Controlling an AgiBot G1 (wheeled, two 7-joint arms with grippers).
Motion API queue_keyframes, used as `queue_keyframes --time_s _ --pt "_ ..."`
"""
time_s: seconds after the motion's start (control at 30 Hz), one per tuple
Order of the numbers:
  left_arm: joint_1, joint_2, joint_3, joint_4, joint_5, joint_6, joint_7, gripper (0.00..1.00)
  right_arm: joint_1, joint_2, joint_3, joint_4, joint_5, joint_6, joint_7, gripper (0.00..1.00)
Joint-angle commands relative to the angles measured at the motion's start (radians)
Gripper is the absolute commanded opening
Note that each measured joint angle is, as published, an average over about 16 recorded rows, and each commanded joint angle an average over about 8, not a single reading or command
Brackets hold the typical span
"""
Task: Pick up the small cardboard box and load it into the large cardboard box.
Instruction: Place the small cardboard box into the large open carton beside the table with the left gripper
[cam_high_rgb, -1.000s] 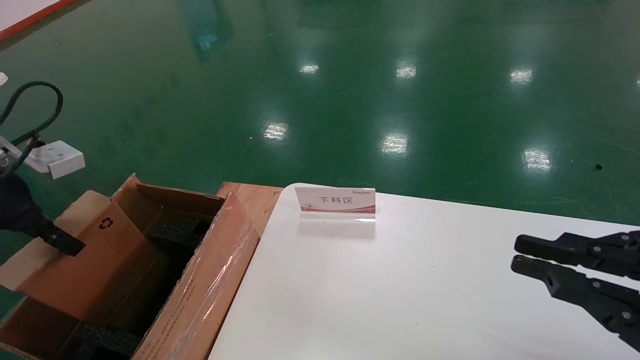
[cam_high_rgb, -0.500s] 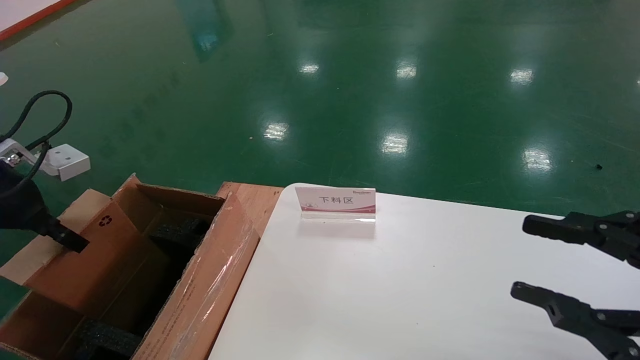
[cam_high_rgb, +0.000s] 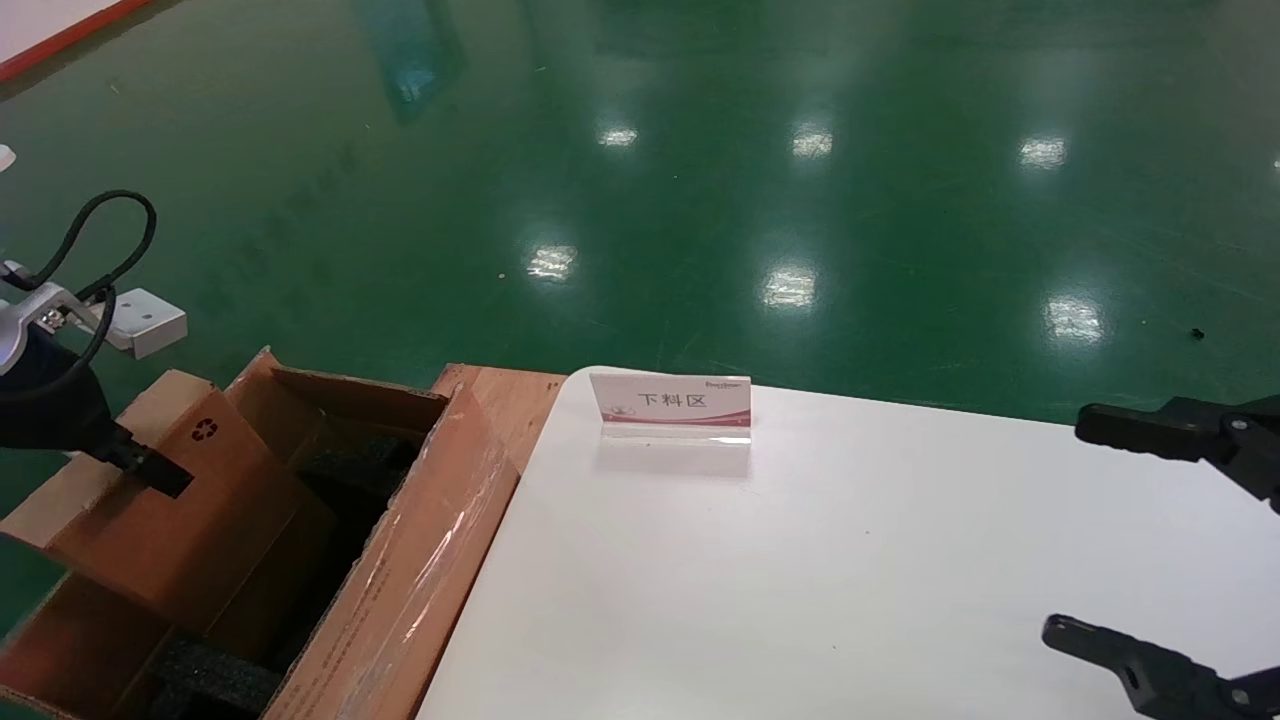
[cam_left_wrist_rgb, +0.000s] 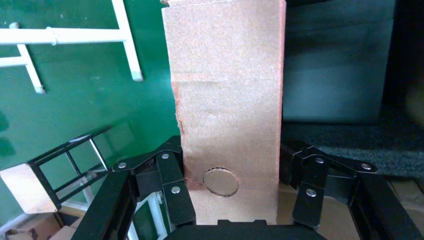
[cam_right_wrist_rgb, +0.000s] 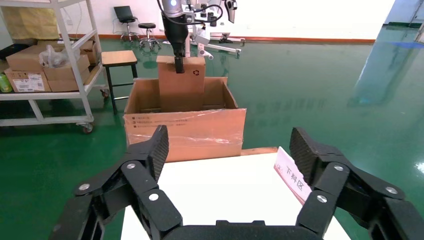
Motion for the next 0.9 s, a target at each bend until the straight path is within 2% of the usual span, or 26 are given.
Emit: queue_keyframes --time_s 0.03,0.47,0.9 --pt "0.014 0.007 0.001 0.016 -0.001 -0.010 -0.002 0.00 0.000 0.000 0.000 0.000 0.000 0.000 0.000 1.00" --pt "0.135 0.082 0.005 0.109 -0.022 -0.054 -0.065 0.00 0.000 0.000 -0.001 0.000 0.001 0.000 0.000 1.00" --pt "0.252 0.134 0.010 0.204 -0.036 -0.100 -0.085 0.00 0.000 0.001 -0.002 0.000 0.001 0.001 -0.001 1.00"
